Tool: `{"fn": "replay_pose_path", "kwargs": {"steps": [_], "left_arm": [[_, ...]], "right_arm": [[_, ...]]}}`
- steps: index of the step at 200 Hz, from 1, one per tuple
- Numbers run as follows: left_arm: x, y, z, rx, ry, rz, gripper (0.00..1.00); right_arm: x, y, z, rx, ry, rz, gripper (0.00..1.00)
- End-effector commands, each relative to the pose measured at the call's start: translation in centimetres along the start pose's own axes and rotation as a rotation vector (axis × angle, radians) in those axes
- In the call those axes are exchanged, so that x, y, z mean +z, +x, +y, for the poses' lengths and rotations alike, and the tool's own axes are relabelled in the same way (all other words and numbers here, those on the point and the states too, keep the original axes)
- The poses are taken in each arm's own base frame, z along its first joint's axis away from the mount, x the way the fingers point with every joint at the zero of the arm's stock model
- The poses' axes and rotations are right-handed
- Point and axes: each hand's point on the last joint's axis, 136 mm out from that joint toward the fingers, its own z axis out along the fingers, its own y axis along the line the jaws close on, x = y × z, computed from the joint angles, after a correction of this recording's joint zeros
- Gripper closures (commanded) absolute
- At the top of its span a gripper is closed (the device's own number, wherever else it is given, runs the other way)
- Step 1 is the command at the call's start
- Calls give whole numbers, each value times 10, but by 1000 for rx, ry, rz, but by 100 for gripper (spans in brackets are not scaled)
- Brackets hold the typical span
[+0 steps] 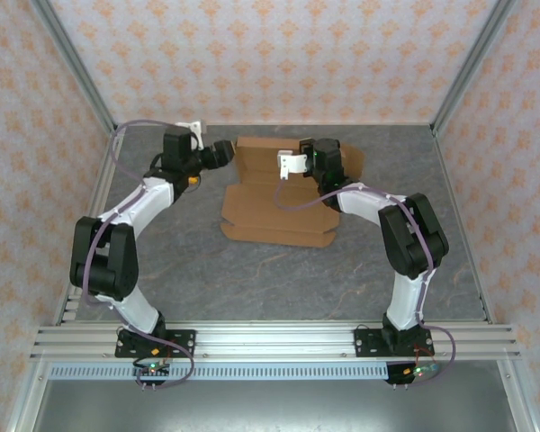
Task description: Fold the paper box
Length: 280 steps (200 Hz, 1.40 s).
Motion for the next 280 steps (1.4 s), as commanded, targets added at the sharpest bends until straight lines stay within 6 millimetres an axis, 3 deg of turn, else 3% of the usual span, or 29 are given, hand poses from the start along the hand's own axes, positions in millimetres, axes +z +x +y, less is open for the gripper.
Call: {"fn": "replay_pose_path", "kwargs": {"steps": [1,44,77,86,125,213,280], "left_arm": [[6,-8,-18,-115,79,54,19],[28,-24,-17,-171,49,76,25],[45,-19,-15,-188,53,122,31],[56,-9,-10,-196,45,151,31],[69,5,-22,-197,80,210,32],[76,16,-26,-279,120,226,57],[67,17,-30,-300,134,212,66]], "right_arm": [[1,-5,13,-38,-14,-27,100],[2,-7,15,-48,-11,-32,100],[3,-9,17,-53,-12,-34,100],[3,-11,18,-54,-15,-36,100],[6,-12,20,-57,-18,-35,100],[7,-16,20,-56,-5,-44,100],[9,-21,18,-67,35,-51,100]]}}
